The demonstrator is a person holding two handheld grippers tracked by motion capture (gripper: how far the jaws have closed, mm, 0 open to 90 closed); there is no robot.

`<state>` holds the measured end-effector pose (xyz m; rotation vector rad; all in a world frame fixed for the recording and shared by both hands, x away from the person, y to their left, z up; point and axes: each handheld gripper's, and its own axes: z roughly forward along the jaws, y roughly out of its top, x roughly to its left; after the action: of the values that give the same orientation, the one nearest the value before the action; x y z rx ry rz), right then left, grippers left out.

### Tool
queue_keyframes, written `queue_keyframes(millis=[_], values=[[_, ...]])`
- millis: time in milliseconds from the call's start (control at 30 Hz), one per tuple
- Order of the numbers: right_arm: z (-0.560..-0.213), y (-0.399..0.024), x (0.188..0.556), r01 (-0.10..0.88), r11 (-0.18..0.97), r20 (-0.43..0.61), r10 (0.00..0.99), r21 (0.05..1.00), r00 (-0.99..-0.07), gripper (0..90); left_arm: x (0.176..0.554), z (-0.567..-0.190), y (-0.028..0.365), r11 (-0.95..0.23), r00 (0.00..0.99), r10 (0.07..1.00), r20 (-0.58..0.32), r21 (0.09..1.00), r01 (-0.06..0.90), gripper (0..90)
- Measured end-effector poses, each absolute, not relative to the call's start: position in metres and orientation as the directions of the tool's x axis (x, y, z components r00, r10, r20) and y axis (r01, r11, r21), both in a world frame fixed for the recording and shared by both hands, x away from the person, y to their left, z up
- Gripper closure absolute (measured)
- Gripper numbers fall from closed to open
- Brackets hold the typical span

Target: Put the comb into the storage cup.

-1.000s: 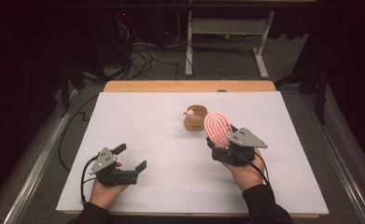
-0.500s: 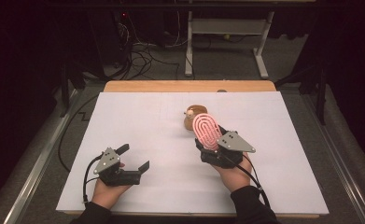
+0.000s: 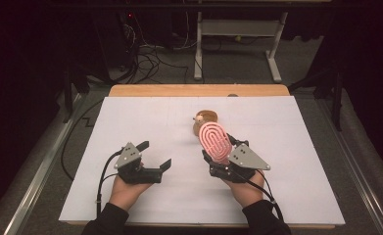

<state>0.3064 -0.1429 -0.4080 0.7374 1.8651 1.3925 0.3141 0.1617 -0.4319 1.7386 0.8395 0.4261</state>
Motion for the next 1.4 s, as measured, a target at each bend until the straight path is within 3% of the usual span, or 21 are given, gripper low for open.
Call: queue_keyframes(millis=[300,533,767,1400], values=[[-0.408,-0.148,0.305,0.035,0.282,-0.210,0.785,0.959,-0.583,20.3,0.331,-0.424,0.134,-0.176,0.721,0.683,-0.114,0.933,0.314,0.0],[-0.406,-0.157,0.301,0.021,0.260,-0.204,0.805,0.965,-0.558,20.4,0.332,-0.416,0.114,-0.151,0.749,0.645,-0.155,0.934,0.323,0.0],[-0.411,-0.153,0.301,0.014,0.296,-0.239,0.797,0.955,-0.555,20.4,0.322,-0.417,0.109,-0.178,0.787,0.597,-0.158,0.930,0.321,0.0],[-0.416,-0.128,0.287,-0.045,0.338,-0.294,0.737,0.940,-0.609,20.3,0.308,-0.390,0.113,-0.074,0.808,0.549,-0.214,0.950,0.302,0.0]])
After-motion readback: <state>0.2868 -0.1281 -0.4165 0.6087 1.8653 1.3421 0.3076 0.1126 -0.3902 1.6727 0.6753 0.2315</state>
